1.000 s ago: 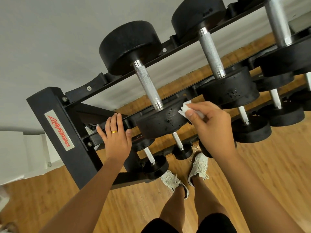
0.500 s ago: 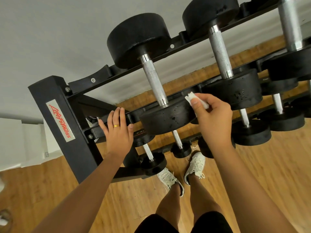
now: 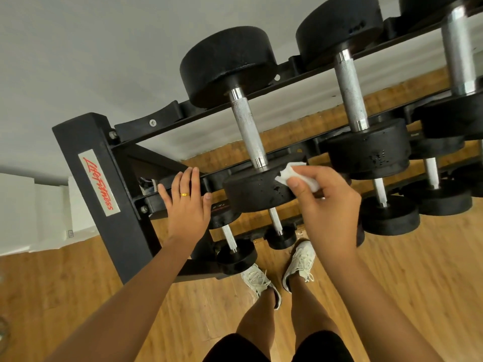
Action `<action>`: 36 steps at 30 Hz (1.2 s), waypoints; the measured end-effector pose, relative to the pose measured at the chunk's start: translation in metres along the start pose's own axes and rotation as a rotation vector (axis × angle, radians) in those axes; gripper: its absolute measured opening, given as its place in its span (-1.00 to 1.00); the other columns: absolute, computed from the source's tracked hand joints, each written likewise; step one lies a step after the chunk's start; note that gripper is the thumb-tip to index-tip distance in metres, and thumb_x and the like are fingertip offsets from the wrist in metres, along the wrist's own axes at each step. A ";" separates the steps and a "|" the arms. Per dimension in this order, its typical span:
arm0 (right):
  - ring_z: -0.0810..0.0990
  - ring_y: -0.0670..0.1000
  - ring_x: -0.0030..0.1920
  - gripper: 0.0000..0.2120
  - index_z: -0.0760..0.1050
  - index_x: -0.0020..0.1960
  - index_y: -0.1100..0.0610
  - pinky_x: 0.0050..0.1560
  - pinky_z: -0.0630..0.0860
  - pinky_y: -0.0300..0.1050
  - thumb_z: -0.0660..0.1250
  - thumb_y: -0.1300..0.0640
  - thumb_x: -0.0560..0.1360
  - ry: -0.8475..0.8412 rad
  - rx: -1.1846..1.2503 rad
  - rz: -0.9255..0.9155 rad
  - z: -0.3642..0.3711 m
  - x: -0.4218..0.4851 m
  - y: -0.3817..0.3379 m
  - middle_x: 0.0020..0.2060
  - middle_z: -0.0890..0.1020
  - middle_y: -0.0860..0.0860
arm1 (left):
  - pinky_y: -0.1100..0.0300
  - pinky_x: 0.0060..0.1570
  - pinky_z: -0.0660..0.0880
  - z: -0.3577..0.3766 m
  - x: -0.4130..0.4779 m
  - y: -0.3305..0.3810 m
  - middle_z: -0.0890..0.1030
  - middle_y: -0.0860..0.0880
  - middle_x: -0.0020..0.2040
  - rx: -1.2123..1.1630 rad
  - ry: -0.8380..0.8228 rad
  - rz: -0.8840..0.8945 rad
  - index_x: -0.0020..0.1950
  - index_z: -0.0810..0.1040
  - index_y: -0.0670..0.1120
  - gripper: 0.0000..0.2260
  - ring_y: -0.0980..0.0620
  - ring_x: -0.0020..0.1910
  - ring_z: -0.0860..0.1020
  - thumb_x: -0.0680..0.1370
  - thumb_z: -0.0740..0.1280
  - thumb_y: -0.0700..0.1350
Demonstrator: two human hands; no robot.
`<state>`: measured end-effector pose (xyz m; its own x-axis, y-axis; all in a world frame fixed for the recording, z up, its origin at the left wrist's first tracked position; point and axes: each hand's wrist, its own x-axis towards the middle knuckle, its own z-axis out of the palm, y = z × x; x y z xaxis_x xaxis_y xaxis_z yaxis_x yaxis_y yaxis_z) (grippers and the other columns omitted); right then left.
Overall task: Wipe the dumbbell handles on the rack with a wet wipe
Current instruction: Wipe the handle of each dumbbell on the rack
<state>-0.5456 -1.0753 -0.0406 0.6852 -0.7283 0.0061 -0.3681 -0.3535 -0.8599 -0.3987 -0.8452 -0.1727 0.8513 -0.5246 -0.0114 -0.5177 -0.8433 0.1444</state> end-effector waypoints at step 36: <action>0.61 0.17 -0.10 -0.77 0.70 0.04 0.23 -0.07 0.53 -0.05 0.56 0.32 0.39 -0.805 -0.519 -1.171 -0.010 0.070 -0.028 -0.12 0.65 0.13 | -0.21 0.56 -0.05 0.004 0.001 0.022 0.41 -0.12 0.51 -0.311 0.193 -0.170 0.60 0.36 -0.07 -0.47 -0.20 0.59 0.19 0.63 0.15 0.05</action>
<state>-0.4938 -1.1218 -0.0108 0.8278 0.5482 0.1193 0.5567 -0.7761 -0.2963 -0.4097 -0.8647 -0.1732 0.9383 -0.3240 0.1206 -0.3426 -0.8248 0.4498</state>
